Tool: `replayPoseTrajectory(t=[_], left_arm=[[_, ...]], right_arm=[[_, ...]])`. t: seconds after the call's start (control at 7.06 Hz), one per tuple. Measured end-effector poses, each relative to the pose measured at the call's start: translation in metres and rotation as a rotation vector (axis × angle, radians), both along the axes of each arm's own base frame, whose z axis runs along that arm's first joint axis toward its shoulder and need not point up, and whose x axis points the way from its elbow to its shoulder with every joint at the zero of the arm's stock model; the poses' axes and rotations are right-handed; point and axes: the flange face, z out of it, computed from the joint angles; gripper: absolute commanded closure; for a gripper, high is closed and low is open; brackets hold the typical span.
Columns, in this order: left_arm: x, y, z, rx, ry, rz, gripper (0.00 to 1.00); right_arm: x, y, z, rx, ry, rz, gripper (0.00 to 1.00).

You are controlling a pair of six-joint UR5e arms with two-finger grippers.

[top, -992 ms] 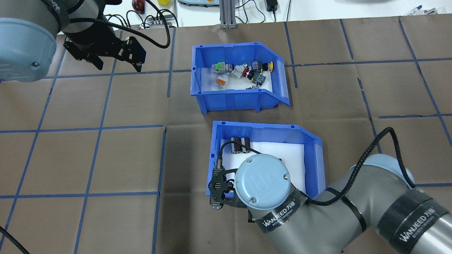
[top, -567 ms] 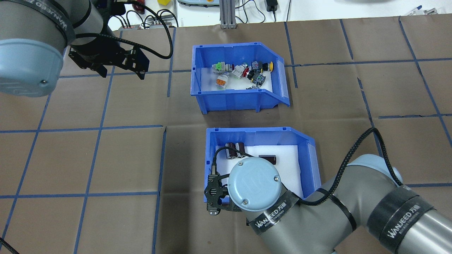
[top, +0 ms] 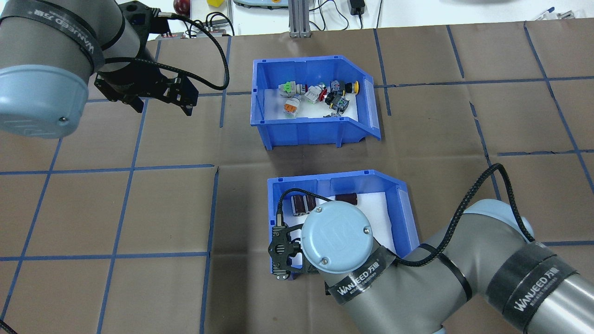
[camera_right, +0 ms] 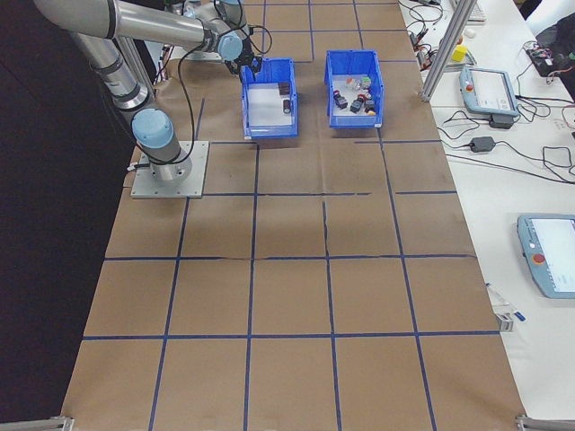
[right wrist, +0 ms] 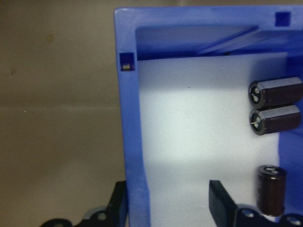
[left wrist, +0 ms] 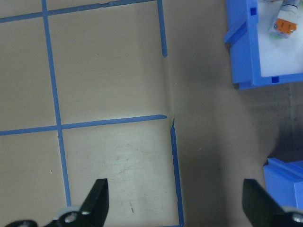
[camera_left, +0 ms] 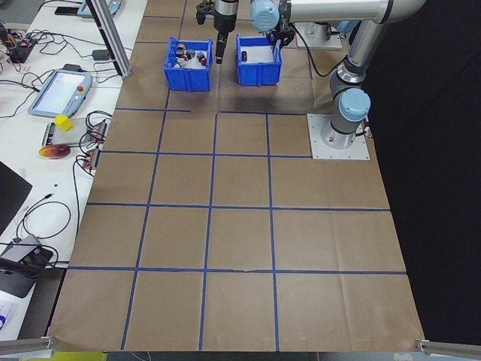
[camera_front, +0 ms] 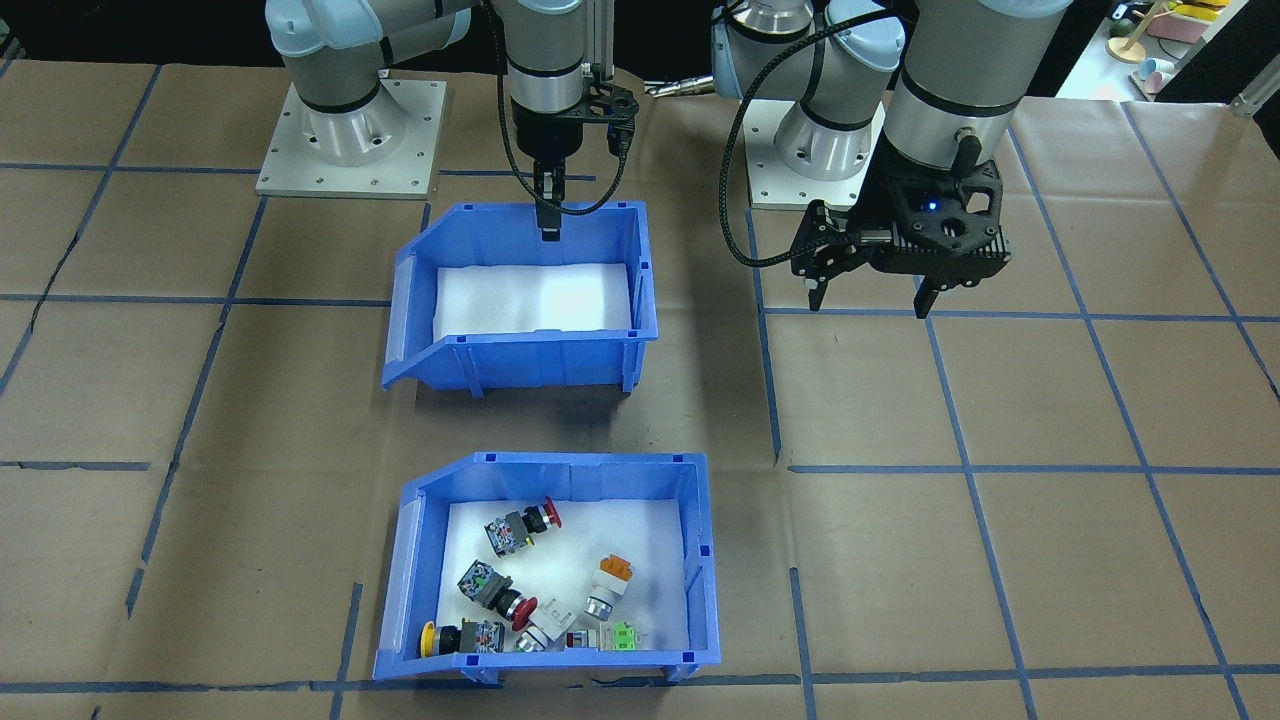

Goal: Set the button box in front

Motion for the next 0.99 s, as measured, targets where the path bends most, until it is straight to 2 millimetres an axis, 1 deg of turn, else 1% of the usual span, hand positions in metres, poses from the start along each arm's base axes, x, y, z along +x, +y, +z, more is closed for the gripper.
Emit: replayPoseTrajectory(t=[0.14, 0.28, 0.43, 0.57, 0.71, 0.99], left_arm=[[0.0, -0.002, -0.004, 0.007, -0.001, 0.0, 0.01], [0.0, -0.004, -0.007, 0.013, 0.001, 0.0, 0.01], [0.0, -0.006, -0.01, 0.017, 0.004, 0.0, 0.01], [0.0, -0.007, -0.012, 0.019, 0.004, 0.001, 0.01], [0.0, -0.009, -0.014, 0.022, 0.0, 0.001, 0.01], [0.0, -0.01, -0.017, 0.026, 0.001, 0.001, 0.01]], right_arm=[[-0.002, -0.011, 0.023, -0.015, -0.008, -0.018, 0.0], [-0.008, -0.022, 0.047, -0.007, -0.003, -0.045, 0.0], [-0.021, -0.035, 0.068, 0.013, 0.007, -0.089, 0.0], [-0.042, -0.046, 0.086, 0.031, 0.016, -0.145, 0.0], [-0.067, -0.055, 0.102, 0.036, 0.016, -0.21, 0.0], [-0.122, -0.083, 0.119, 0.033, 0.002, -0.362, 0.0]])
